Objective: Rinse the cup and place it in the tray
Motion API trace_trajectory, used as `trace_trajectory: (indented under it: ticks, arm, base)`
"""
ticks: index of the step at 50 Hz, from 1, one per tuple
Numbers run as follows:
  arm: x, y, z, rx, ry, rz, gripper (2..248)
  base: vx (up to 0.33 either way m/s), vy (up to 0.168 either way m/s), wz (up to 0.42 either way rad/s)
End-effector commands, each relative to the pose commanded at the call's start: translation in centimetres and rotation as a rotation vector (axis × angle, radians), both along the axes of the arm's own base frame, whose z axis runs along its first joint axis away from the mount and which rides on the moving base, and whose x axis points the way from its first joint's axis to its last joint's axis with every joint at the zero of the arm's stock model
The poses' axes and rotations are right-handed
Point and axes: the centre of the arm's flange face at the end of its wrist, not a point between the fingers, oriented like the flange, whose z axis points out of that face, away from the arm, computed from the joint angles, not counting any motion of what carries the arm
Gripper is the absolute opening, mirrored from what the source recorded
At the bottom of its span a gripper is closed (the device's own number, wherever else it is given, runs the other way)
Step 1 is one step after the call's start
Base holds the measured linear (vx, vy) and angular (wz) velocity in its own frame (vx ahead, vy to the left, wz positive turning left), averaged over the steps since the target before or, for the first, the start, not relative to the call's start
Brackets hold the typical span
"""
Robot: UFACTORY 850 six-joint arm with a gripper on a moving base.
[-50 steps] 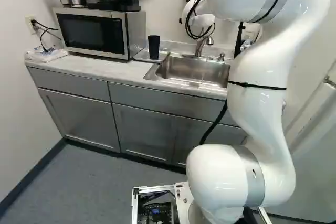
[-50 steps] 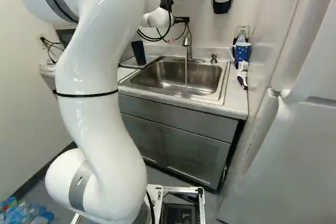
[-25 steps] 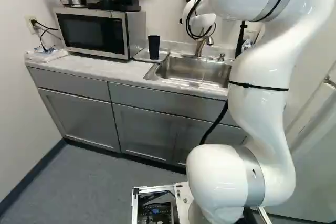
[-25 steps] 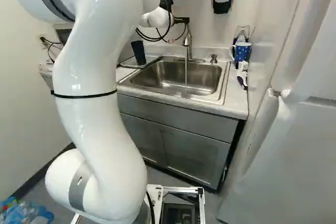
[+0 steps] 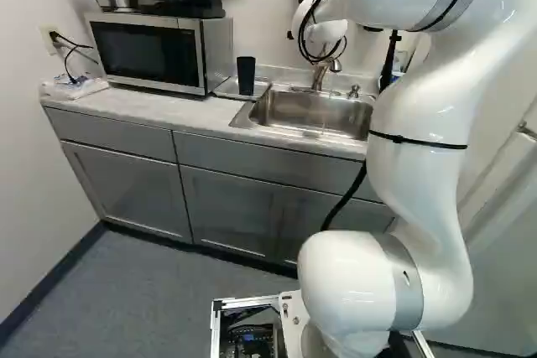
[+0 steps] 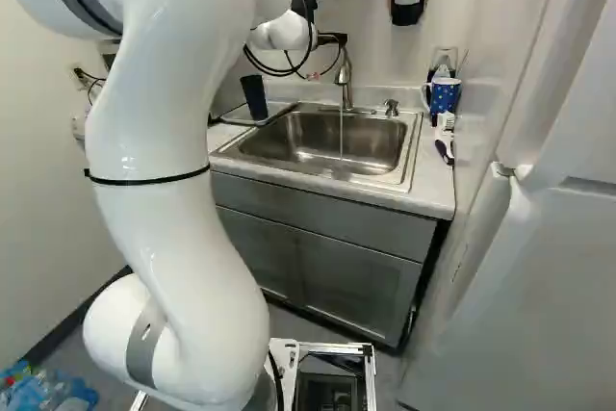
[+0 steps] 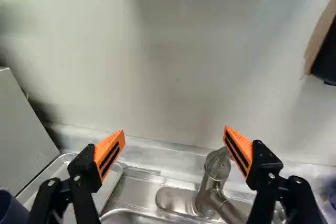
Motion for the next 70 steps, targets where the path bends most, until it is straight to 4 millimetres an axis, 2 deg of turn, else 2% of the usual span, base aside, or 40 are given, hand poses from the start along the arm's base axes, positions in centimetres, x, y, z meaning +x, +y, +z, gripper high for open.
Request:
trace_trajectory:
  ticks: [21, 51, 70]
  arm:
    - [-1.4, 0.1, -0.4, 0.009, 0.059, -0.001, 247]
    - [-2.8, 0.0, 0.0, 0.005, 0.035, -0.006, 247]
    - [-5.5, -1.2, 0.2, 0.007, 0.043, -0.032, 247]
  base:
    - [0.0, 0.0, 0.0]
    - [0.0, 0.0, 0.0]
    - [0.0, 0.0, 0.0]
